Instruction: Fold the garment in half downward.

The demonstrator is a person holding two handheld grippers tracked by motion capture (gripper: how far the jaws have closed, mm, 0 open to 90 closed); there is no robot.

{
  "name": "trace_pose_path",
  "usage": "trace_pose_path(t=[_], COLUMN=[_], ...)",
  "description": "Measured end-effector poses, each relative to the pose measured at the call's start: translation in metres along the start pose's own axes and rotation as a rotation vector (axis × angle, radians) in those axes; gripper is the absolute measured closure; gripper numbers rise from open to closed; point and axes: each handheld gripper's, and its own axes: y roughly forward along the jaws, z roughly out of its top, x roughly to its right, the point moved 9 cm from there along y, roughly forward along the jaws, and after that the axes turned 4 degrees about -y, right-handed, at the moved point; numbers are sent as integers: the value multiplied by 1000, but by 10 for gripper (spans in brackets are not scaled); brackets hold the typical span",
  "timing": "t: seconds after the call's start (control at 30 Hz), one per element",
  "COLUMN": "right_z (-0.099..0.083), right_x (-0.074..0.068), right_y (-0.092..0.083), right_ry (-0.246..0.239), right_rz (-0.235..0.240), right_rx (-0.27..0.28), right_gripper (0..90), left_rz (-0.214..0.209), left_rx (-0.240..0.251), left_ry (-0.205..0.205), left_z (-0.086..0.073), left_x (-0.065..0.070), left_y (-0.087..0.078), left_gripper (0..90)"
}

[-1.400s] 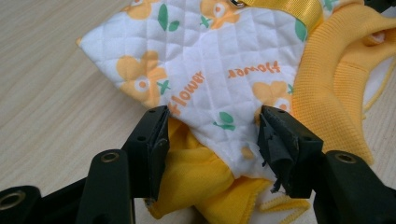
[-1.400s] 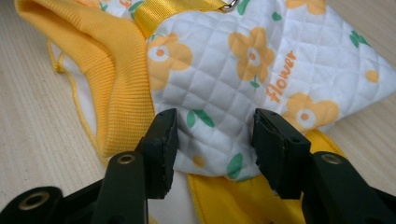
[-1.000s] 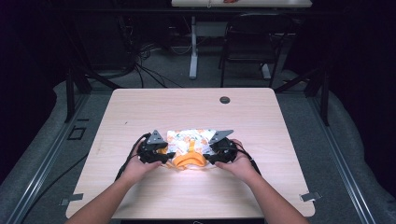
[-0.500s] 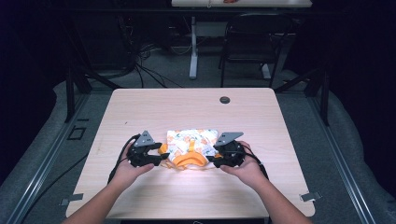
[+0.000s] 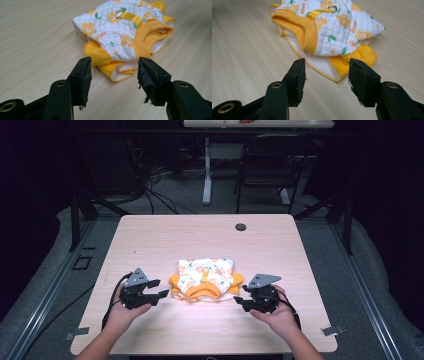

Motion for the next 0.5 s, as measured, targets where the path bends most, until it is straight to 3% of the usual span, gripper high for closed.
trace_pose_path(t=[0.27,0.5], right_z=[-21,-34], right_x=[0,-1], right_y=[0,9], right_ry=[24,61], right_rz=[-27,-21], right_rx=[-8,-10], right_gripper=[468,468], left_rz=[42,9], left_rx=[-1,-12], left_ry=[-34,-68], left_z=[-26,-38], left_x=[-10,-9], left_y=[-11,-6], left_gripper=[449,453])
